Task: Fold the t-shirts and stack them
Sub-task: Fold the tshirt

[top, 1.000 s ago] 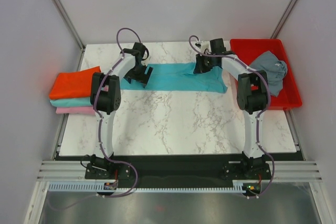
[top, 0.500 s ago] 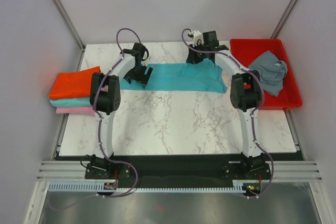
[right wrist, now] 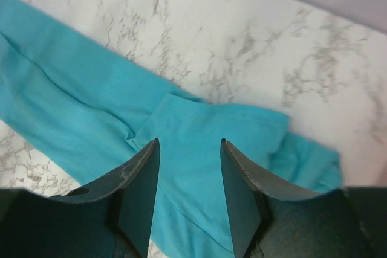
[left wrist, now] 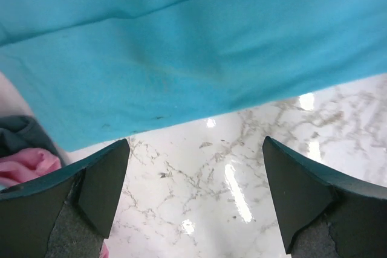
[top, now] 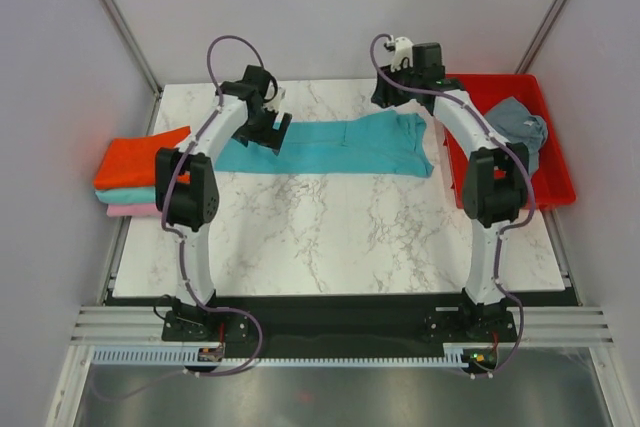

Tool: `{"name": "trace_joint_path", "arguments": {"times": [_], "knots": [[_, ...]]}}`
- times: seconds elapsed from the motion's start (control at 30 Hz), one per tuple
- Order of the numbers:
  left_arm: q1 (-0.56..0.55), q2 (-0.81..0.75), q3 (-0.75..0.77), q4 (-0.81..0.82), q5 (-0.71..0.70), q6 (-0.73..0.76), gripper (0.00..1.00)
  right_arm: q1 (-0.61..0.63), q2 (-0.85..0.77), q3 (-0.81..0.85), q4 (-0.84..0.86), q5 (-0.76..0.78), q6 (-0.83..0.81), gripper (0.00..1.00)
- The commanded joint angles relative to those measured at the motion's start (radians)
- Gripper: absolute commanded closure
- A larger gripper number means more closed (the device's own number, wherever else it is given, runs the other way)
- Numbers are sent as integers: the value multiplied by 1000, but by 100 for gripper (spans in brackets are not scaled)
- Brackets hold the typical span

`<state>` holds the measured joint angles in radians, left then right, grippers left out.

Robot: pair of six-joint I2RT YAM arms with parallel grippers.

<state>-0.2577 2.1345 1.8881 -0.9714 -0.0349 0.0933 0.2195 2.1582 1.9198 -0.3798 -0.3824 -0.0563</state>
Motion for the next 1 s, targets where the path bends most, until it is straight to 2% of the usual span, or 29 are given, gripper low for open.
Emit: {"name": "trace_joint_path", "arguments": {"times": [0.0,0.2,0.53,0.77,0.97], "knots": [[8,-127,72,-10,79,-26,1,-29,-129,-64,61,22,44,47],[54,-68,77,3,41,-40,1,-72,-74,-130,61,-24,217,47],[140,71,85,57,-8,-32,5,-103,-41,-232,61,-44,257,47],[158,156,72,54,6,-35,6,-129,5,-252,47,-18,269,46],[158,186,46,48,-2,-41,7,-135,109,-216,32,17,285,43]]}}
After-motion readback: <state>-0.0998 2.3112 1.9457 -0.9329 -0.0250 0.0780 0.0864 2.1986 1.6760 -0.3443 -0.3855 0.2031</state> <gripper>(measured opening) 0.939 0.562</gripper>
